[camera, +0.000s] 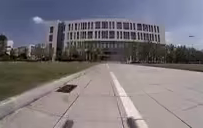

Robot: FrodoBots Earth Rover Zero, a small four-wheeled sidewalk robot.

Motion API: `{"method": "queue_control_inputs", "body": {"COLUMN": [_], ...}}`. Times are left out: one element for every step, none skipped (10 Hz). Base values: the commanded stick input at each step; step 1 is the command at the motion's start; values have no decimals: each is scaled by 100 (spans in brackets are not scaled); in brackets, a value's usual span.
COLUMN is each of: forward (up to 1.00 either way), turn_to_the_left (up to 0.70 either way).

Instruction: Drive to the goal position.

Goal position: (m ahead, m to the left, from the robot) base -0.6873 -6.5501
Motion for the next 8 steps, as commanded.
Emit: {"method": "queue_control_inputs", "body": {"forward": [70,70,70,70,70,70,70,70], "turn_to_the_left": [2,2,2,2,2,2,2,2]}}
